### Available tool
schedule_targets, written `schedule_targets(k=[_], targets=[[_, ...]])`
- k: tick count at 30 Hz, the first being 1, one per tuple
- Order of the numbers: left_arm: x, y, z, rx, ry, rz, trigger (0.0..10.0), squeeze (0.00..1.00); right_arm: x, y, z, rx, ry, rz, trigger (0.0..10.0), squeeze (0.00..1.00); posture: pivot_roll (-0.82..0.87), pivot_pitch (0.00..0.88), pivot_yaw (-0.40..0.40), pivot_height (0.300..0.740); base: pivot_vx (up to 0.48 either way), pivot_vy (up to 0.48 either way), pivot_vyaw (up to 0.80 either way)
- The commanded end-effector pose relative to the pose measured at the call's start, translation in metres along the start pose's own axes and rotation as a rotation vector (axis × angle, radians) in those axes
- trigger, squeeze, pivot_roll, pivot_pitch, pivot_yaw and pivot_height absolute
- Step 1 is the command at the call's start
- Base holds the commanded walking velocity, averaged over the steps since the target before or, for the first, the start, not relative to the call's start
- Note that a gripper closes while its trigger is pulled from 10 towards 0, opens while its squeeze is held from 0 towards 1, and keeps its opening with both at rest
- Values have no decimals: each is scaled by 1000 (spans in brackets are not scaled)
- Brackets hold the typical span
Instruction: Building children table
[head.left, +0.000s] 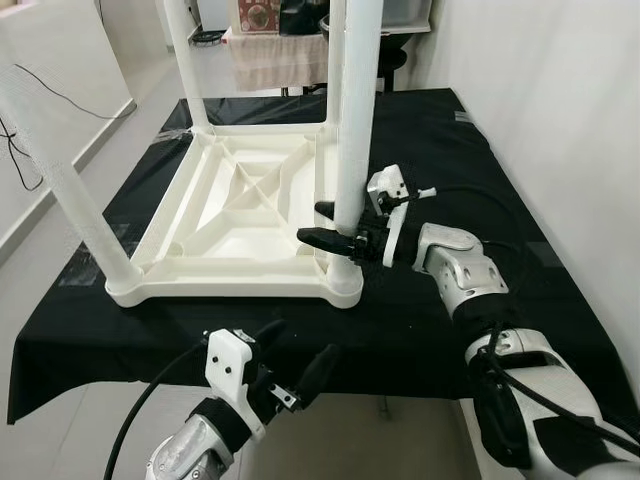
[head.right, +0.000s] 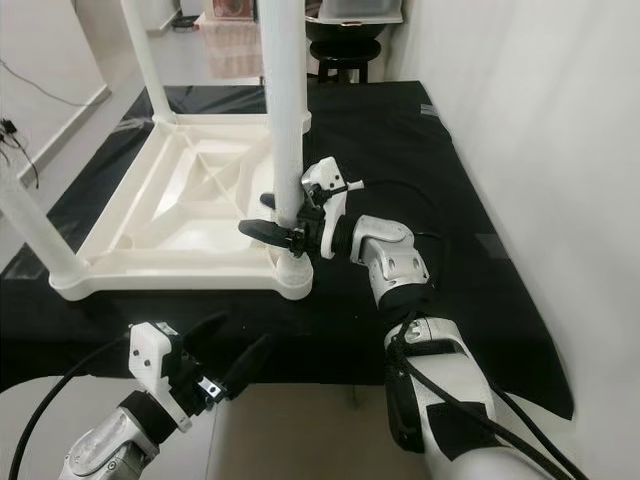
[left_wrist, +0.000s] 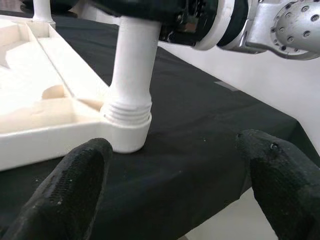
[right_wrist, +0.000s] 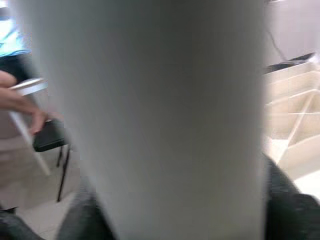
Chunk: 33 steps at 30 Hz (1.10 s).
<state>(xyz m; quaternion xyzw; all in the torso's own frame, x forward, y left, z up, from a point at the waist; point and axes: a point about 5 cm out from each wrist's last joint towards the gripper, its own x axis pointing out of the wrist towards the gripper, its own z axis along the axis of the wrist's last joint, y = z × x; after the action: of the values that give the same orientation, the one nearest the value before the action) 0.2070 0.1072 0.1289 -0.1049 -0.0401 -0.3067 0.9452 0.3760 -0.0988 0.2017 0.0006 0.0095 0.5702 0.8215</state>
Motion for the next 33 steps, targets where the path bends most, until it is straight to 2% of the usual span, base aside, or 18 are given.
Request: schedule_targets(k=[1,9,12,13,14,15,16,17,18,20,22,25,28,29,30,31,32,33], targets=[[-2,2,-5,-4,27,-3,10000,0,8,7,-5,20,12,82,0,0,12,43,10,740,0,0,0],[-1,4,-4,1,27,16,10000,0,-8,4,-19,10,58,80,0,0,9,54,6,740,0,0,0],[-3,5,-3,7,25,35,10000,0,-21,0,-27,-35,109,-43,0,0,-1,74,-1,740,0,0,0],[-4,6,-2,9,24,42,10000,0,-20,-11,-40,-23,121,-555,0,0,-15,81,-9,740,0,0,0],[-5,6,-2,10,23,46,10000,0,-30,-16,-49,-15,140,-948,0,0,-15,81,-9,740,0,0,0],[-5,6,-2,10,23,46,10000,0,-30,-16,-49,-15,140,-948,0,0,-15,81,-9,740,0,0,0],[-5,8,1,9,18,52,10000,0,-23,39,-82,92,178,-912,0,0,-15,103,8,740,0,0,0],[-5,8,1,9,18,52,10000,0,-23,39,-82,92,178,-912,0,0,-15,103,8,740,0,0,0],[-5,9,0,12,20,56,10000,0,-9,75,-98,64,210,-685,0,0,-50,90,23,740,0,0,0],[-5,9,0,12,20,56,10000,0,-9,75,-98,64,210,-685,0,0,-50,90,23,740,0,0,0],[-4,9,-1,13,22,54,10000,0,-7,65,-95,4,210,-692,0,0,-9,89,-2,740,0,0,0],[-4,8,-1,11,22,53,10000,0,0,55,-88,-19,199,-683,39,0,-16,88,7,740,0,0,0],[-4,8,0,11,21,54,10000,0,0,54,-89,-19,201,-681,39,0,-16,88,7,740,0,0,0],[-3,9,0,10,19,60,10000,0,4,53,-83,-25,166,-630,10000,188,-12,91,6,740,0,0,0],[-3,9,0,10,17,64,10000,0,11,53,-76,0,111,-527,10000,1000,-15,85,6,740,0,0,0],[-2,10,0,8,16,65,10000,0,18,56,-70,29,76,-390,10000,1000,-16,84,6,740,0,0,0],[-2,10,0,8,16,65,10000,0,18,56,-70,29,76,-390,10000,1000,-16,84,6,740,0,0,0],[-1,10,0,7,16,64,10000,0,21,62,-59,3,51,-296,10000,1000,-17,83,6,740,0,0,0]])
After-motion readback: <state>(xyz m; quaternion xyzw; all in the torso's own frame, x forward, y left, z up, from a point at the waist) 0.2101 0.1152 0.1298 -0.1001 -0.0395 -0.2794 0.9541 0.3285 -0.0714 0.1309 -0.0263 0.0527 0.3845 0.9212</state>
